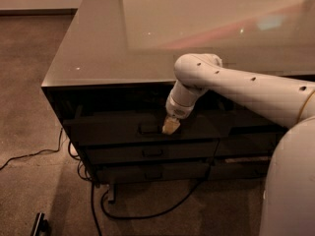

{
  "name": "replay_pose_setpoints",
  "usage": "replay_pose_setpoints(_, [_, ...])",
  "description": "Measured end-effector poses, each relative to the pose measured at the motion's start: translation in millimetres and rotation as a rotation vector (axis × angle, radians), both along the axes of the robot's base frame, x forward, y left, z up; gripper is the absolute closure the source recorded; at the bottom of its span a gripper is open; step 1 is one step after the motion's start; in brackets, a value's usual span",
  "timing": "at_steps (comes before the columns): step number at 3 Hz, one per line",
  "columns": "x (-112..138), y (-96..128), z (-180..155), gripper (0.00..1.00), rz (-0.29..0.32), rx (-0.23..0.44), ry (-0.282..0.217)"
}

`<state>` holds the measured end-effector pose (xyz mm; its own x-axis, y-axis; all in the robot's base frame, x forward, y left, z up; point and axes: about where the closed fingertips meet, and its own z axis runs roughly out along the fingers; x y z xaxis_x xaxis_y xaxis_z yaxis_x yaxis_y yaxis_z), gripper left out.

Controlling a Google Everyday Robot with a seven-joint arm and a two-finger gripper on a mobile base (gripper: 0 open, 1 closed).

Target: Open top drawer

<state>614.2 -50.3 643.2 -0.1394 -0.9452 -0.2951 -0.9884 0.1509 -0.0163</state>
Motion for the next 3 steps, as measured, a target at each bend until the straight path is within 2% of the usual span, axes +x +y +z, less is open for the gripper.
replay_pose_setpoints(1, [0,5,0,0.00,0.012,-0.002,-0.001])
replay_pose_setpoints(3, [-39,6,-19,0.00,0.022,-0.009,0.020])
